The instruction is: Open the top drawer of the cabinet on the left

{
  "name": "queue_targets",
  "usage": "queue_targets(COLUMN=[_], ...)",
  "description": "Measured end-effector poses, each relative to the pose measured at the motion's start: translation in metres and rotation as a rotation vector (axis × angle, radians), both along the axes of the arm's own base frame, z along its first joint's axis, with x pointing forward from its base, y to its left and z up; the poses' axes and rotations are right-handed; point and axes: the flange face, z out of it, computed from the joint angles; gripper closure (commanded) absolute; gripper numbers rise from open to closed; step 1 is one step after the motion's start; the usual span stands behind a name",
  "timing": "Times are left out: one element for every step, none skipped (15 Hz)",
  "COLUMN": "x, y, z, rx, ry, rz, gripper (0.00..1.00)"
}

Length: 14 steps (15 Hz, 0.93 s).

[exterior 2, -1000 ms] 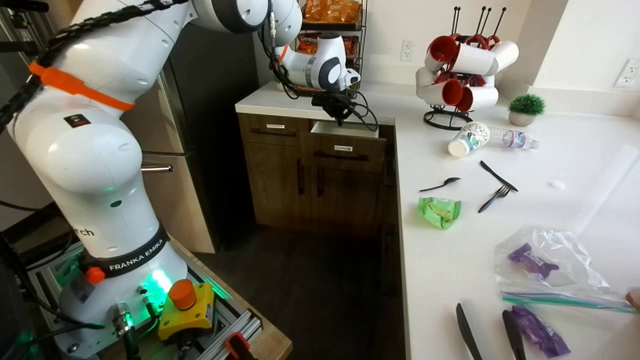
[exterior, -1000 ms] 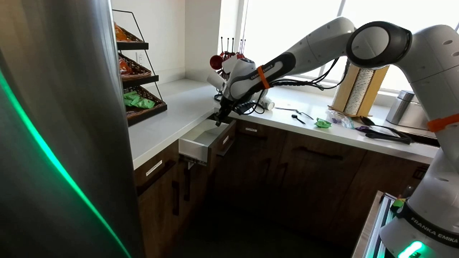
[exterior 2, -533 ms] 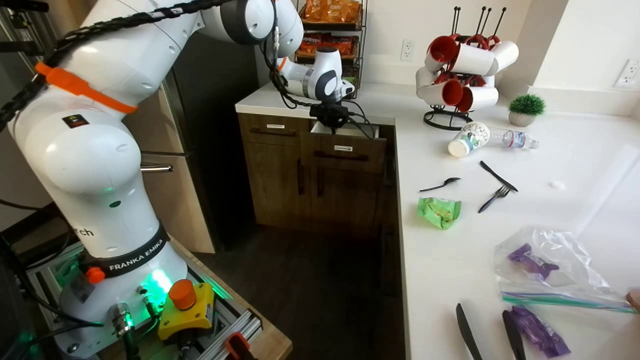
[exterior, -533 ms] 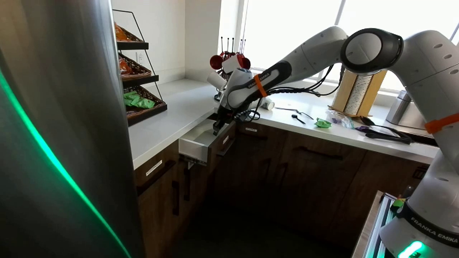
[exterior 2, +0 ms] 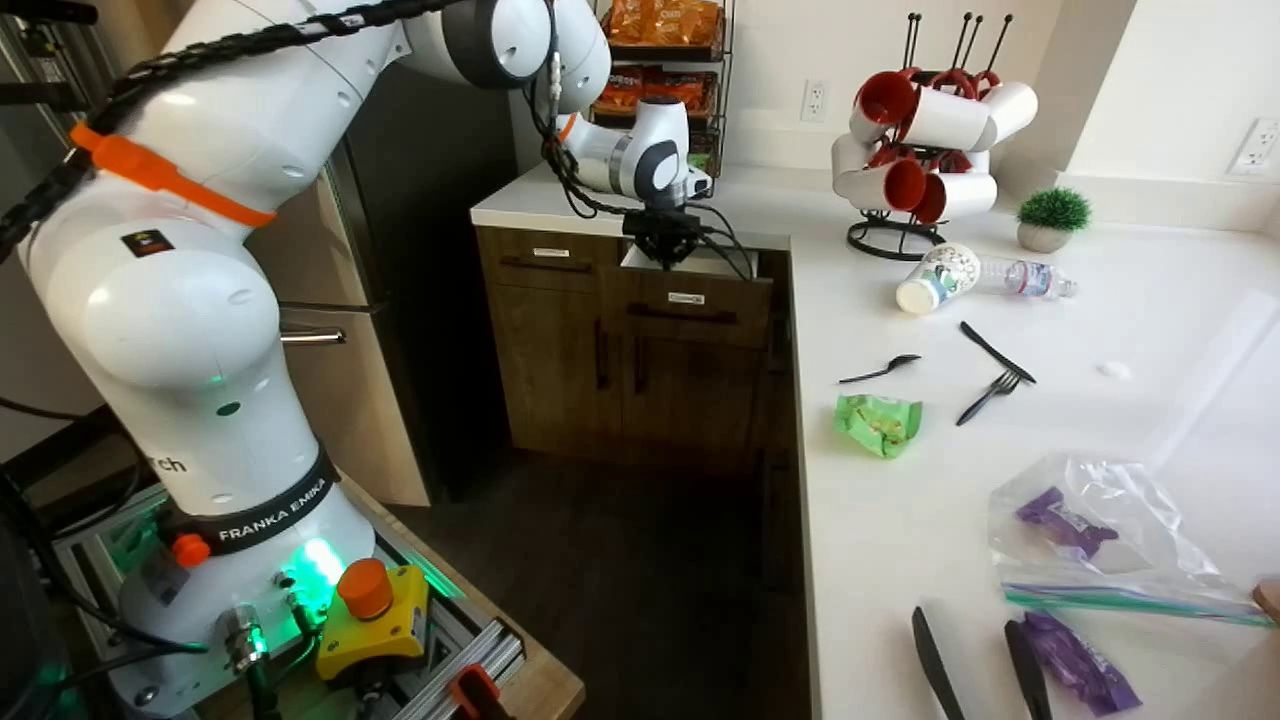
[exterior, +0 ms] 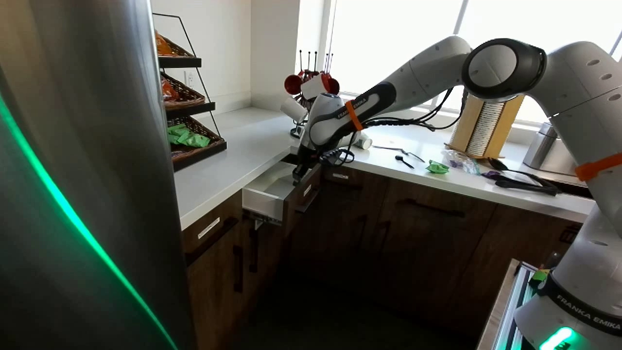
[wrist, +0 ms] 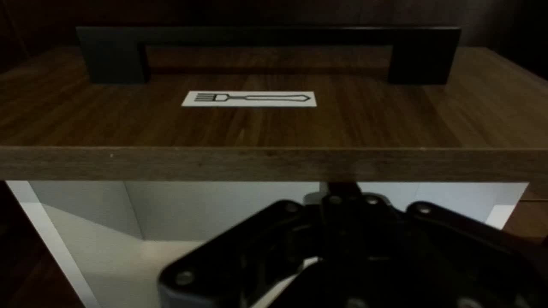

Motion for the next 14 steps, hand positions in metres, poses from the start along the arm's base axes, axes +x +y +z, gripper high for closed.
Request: queue_targets(x=[-0.002,-0.004,-0.007,-0.010,-0.014,-0.018,-0.023,-0.028,-0.033,-0.039,-0.045,-0.052,-0.058,-0.065], y=[-0.001,-0.002,-0.003,-0.006,-0.008,-0.011,-0.014,-0.017,-0.020,-0.023,-0.027,-0.030,-0.034,-0.037], z=[0.001,0.003,0.004,0.005,0.005,0.006,0.006,0.006,0.006,0.006,0.005,0.005,0.006,0.006], rx=[-0.004,-0.008,-0.011,-0.016,-0.021,-0.026,-0.032,-0.036,-0.040,-0.043,-0.044,-0.045,-0.046,-0.048], ry=[0.026,0.054,0.081,0.109,0.135,0.157,0.176,0.191,0.205,0.218,0.229,0.241,0.251,0.262], rz=[0.001,0.001,0.000,-0.001,-0.002,-0.004,-0.007,-0.009,-0.012,-0.016,-0.020,-0.026,-0.032,-0.038], gripper=[1.00,1.00,1.00,1.00,1.00,1.00,1.00,1.00,1.00,1.00,1.00,1.00,1.00,1.00])
